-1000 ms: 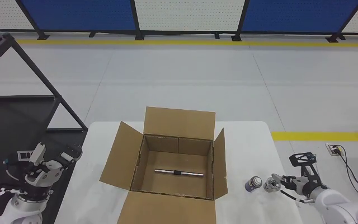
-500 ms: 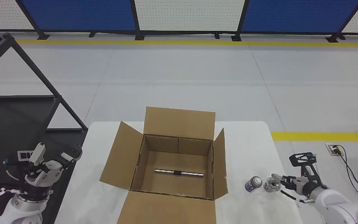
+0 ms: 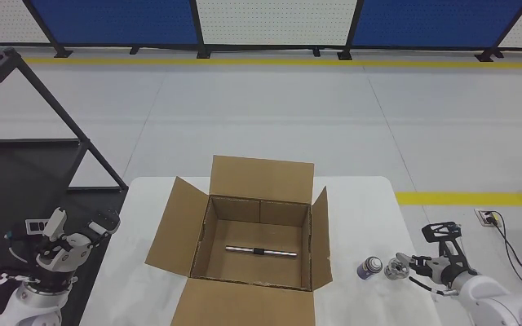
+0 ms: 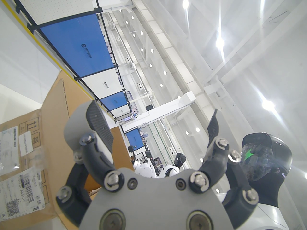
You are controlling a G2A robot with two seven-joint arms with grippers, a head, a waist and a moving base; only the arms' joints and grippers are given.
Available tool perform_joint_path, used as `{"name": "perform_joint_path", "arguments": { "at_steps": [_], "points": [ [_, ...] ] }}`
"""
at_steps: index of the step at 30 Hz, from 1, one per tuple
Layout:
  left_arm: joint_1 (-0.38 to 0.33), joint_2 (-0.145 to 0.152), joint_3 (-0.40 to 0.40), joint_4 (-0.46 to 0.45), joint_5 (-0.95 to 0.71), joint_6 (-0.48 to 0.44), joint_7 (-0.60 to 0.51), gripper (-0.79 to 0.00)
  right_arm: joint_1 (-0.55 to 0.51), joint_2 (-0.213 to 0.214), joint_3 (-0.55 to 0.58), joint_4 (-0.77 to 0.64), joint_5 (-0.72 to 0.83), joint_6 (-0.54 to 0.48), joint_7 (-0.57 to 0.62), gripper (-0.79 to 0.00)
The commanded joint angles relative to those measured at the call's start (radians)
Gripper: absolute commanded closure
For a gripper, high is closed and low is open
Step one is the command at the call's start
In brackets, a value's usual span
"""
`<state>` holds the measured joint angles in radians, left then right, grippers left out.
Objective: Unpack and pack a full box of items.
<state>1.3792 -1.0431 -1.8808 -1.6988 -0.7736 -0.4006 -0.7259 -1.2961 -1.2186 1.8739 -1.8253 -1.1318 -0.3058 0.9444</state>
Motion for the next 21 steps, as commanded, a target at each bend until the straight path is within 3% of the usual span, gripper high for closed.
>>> {"name": "perform_joint_path", "arguments": {
  "at_steps": [1,10,14,21],
  "points": [
    [0.001,0.000,-0.002,-0.004,-0.003,0.004,0.011,-0.785,-0.006,-0.001,-0.002,-0.001,0.021,0.002,-0.030,-0.785],
    [0.011,-0.001,-0.019,-0.029,0.023,0.010,0.011,-0.785,-0.086,0.016,0.083,-0.052,0.142,-0.151,-0.150,-0.785],
    [0.010,-0.001,-0.019,-0.017,0.033,0.014,0.004,-0.785,-0.119,0.030,0.089,-0.051,0.025,-0.260,-0.180,-0.785],
    [0.000,-0.002,-0.021,-0.005,0.044,0.018,0.017,-0.785,-0.114,0.039,-0.019,0.037,-0.208,-0.247,-0.251,-0.785]
  ]
}}
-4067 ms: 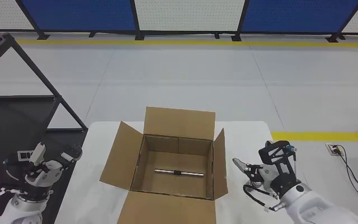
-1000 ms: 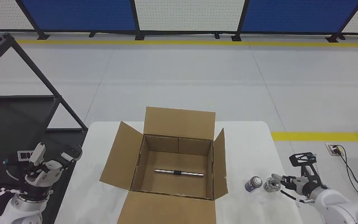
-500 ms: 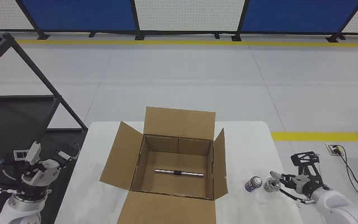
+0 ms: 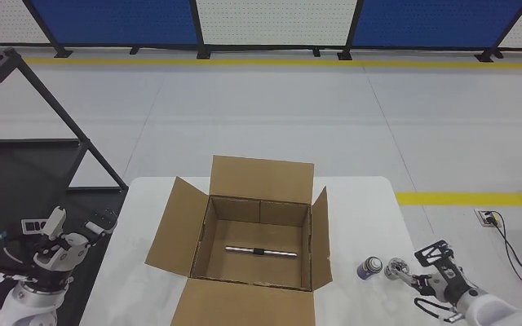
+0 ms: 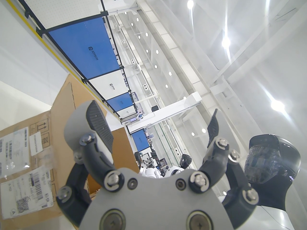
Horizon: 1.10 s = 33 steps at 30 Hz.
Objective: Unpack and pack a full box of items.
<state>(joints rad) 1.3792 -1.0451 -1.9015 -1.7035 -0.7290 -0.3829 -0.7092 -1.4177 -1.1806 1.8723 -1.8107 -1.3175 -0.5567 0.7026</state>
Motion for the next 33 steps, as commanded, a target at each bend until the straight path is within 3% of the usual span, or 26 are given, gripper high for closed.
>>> {"name": "perform_joint_path", "arguments": {
  "at_steps": [1,15,16,18,26,33],
  "points": [
    [0.000,0.000,0.000,0.000,-0.001,0.000,0.000,-0.785,0.017,0.002,-0.031,0.043,-0.037,0.009,-0.013,-0.785],
    [0.000,0.000,0.000,0.000,-0.001,0.000,0.000,-0.785,0.122,0.019,-0.085,0.206,0.039,-0.049,0.063,-0.763],
    [0.000,0.000,0.000,0.000,-0.001,0.000,0.000,-0.785,0.125,0.021,-0.085,0.211,0.046,-0.048,0.069,-0.677],
    [0.000,0.000,0.000,0.000,-0.001,0.000,0.000,-0.785,0.131,0.023,-0.087,0.221,0.066,-0.053,0.080,-0.376],
    [0.000,0.000,0.000,0.000,-0.001,0.000,0.000,-0.785,0.154,0.035,-0.097,0.251,0.132,-0.080,0.117,-0.296],
    [0.000,0.000,0.000,0.000,-0.001,0.000,0.000,-0.785,0.156,0.048,-0.078,0.248,0.169,-0.085,0.119,-0.006]
  ]
}}
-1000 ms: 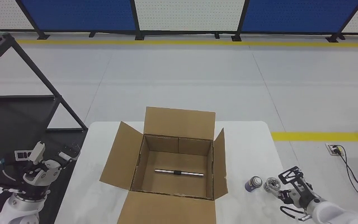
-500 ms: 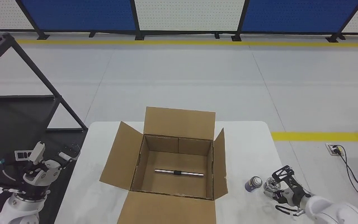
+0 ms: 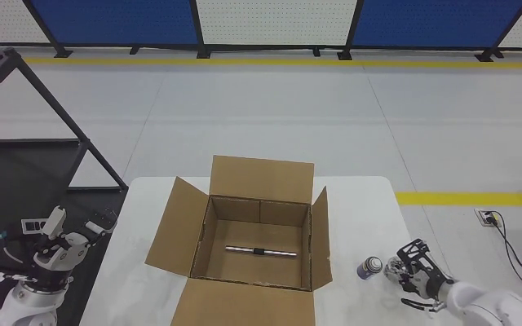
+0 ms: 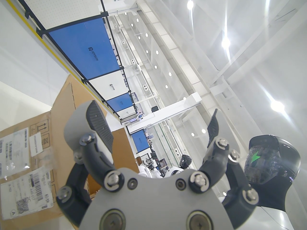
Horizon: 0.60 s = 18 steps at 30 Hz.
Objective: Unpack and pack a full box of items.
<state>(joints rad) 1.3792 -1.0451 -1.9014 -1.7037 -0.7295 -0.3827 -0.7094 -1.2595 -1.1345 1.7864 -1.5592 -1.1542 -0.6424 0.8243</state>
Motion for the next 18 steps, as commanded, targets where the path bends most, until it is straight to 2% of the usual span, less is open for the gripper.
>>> {"name": "perform_joint_path", "arguments": {
  "at_steps": [1,8,14,18],
  "points": [
    [0.000,0.000,0.000,0.000,0.000,0.000,0.000,-0.785,-0.004,0.005,0.020,-0.008,0.014,0.004,-0.007,0.000],
    [0.000,0.000,0.000,0.000,0.000,0.000,0.000,-0.785,-0.052,0.025,0.174,-0.121,0.114,0.039,-0.036,0.000],
    [0.000,0.000,0.000,0.000,0.000,0.000,0.000,-0.785,-0.115,0.036,0.324,-0.383,0.304,0.075,-0.017,0.000],
    [0.000,0.000,0.000,0.000,0.000,0.000,0.000,-0.785,-0.144,0.043,0.358,-0.562,0.417,0.109,0.039,0.000]
  ]
}}
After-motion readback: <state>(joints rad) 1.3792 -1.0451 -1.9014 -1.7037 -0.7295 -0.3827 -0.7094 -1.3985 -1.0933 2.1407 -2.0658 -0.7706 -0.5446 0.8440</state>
